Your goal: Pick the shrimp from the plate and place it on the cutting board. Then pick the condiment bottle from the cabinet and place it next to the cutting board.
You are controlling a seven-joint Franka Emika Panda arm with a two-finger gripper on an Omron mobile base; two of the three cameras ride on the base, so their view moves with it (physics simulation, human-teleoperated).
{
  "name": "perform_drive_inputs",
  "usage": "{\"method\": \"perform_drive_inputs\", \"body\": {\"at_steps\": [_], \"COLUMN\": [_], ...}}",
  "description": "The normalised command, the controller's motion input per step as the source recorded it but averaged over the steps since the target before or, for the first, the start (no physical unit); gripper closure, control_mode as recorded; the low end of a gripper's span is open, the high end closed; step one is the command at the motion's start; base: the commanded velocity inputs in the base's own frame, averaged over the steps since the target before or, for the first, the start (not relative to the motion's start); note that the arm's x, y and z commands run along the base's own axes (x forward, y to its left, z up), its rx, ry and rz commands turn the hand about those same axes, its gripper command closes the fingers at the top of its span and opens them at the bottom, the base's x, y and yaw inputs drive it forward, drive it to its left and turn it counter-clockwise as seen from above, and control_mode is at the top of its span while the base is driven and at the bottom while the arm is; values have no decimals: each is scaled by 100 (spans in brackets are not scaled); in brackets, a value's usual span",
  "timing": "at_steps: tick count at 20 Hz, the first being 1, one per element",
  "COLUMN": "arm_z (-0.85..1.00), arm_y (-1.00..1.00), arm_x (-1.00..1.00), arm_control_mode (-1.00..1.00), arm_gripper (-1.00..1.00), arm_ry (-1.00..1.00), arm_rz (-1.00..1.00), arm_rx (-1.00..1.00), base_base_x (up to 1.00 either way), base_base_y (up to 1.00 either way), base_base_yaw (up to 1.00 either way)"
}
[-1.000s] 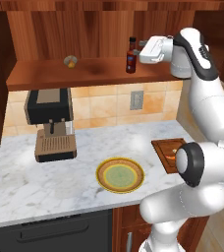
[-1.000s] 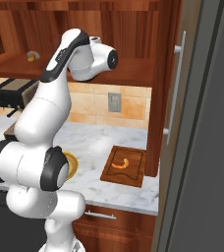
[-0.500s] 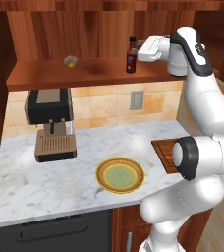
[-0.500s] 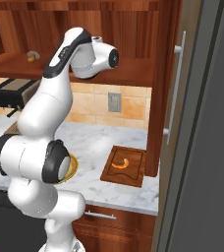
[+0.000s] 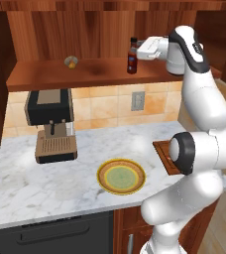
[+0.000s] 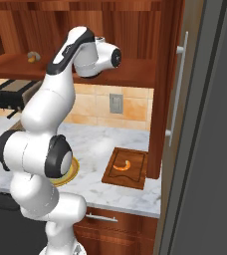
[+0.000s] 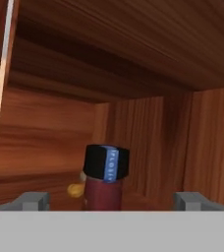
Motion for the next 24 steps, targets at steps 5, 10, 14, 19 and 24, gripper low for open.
{"method": "perform_drive_inputs", "body": {"at_steps": [5,10,14,19,24], "arm_z": [0,0,0,0,0], "arm_y": [1,7,12,11,8], "arm_x": [14,1,0,0,0], "arm_control_mode": [-100,-100,-100,-100,-100], "arm_gripper": [-100,-100,-100,-100,100], "arm_ry": [2,2,1,1,4], "arm_rz": [0,0,0,0,0], "arm_rx": [1,0,1,1,0], "base_base_x": [0,0,0,0,0], "base_base_y": [0,0,0,0,0], "base_base_yaw": [0,0,0,0,0]}}
